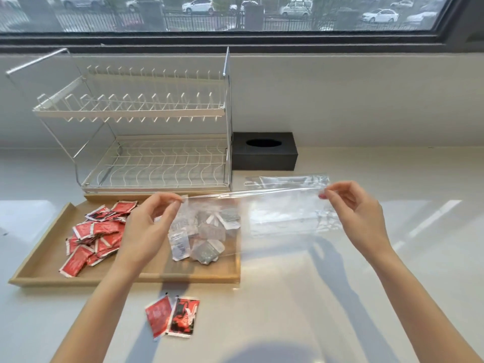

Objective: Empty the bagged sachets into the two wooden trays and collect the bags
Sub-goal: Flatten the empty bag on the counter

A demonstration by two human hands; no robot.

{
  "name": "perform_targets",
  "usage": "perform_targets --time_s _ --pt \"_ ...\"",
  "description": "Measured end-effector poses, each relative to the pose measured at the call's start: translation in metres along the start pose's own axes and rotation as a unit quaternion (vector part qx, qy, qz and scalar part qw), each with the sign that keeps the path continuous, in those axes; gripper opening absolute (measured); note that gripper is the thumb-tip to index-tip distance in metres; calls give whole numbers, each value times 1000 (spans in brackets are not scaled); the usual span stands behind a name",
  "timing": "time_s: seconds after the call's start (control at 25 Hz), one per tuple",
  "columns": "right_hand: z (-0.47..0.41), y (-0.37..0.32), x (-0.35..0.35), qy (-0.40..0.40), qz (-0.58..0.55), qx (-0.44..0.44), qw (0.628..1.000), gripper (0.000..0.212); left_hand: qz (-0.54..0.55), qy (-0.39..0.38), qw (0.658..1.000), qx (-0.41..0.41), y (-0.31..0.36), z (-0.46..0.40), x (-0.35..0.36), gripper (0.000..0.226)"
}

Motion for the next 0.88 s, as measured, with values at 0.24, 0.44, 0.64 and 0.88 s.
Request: perform_targets --time_s 0.24,0.44,0.64,0.88 --pt "-24 12 -43 27 -38 -10 999 28 85 0 996 7 28 1 52 24" --pt "-39 40 -55 9 21 -3 1000 29 50 11 999 -1 27 -6 90 24" --pt "-53 81 -58 -10 73 37 997 22 2 -27 998 -52 7 -10 130 25" --pt "-81 113 -37 -54 116 54 990 33 -84 -75 990 -85 -17 -31 173 42"
Point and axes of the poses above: each hand's wrist, its own z-axis away from the middle knuckle, its own x-axis out of the palm, y = z × x, the point moved 6 cm from there along -z, towards the middle knuckle, and after that the axes turned 4 degrees about y, right-handed, at the moved point
